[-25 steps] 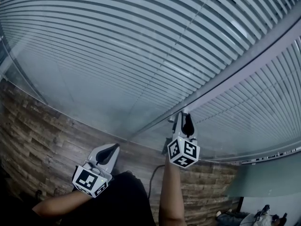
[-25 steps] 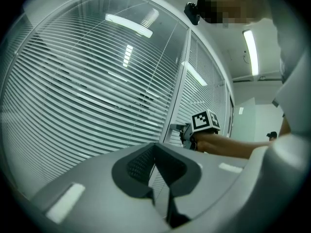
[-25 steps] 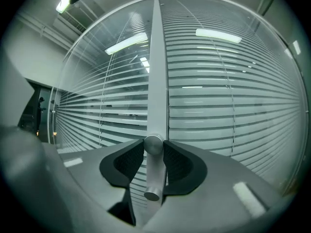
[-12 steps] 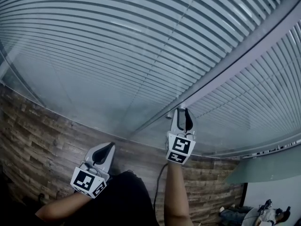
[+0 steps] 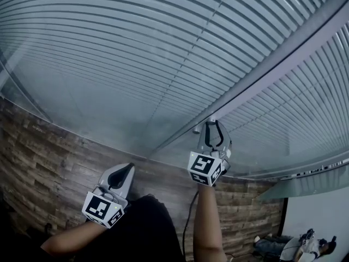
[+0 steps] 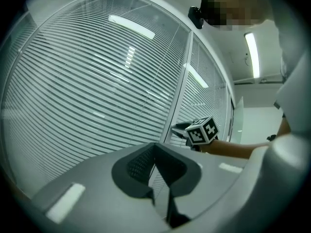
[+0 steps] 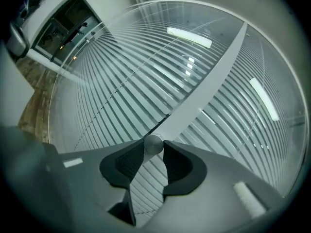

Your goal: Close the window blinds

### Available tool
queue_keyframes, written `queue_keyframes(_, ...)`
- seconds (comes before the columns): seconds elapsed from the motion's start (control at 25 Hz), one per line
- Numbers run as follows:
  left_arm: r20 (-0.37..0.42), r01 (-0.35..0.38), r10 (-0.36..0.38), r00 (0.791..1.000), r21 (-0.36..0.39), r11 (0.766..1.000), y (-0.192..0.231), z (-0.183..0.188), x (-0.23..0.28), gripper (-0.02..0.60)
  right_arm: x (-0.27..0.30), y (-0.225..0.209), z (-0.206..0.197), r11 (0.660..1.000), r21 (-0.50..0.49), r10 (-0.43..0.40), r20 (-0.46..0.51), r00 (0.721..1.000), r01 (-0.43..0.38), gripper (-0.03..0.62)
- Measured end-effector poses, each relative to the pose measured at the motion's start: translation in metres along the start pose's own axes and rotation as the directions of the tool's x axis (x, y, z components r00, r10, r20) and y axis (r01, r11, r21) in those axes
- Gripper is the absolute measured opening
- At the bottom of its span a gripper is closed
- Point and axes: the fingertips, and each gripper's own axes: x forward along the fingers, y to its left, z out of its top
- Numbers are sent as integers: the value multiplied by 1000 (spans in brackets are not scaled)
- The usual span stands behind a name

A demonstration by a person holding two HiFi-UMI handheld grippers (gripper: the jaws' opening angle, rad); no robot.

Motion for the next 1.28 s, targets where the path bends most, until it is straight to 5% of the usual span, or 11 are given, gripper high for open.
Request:
queue_keyframes(0.2,1,-6,6,1000,-5,1000,5,0,-2,0,1,1,1,999,30,12,-1,1000,-12,129)
queue_keyframes(0.32,-9,4,-4,1000,-19,1000,5,-2,-1,0,-1,0,2,972,230,48,24,999,-53,133)
queue_keyframes(0.44,-15,14,-15,1000,-37,999,4,-6,-2,0,-8,0,2,839,533,68,101,993,-111,162)
queue_keyframes(0.56,-18,19,-20,1000,-42,999,1,-7,-2,0,-13,-2,3,695,702,57,160,985,-154,182)
queue_keyframes(0.84,-18,27,-28,999,-38,999,-4,-7,-4,0,-9,-13,-1,544,829,1,158,987,-133,156)
queue_keyframes(1.12,-14,25,-25,1000,-35,999,-4,-6,-6,0,-9,-13,2,553,824,5,145,989,-123,127)
queue_keyframes(1.28,-11,20,-20,1000,-39,999,-3,-6,-8,0,-10,-11,2,647,754,25,128,991,-114,126)
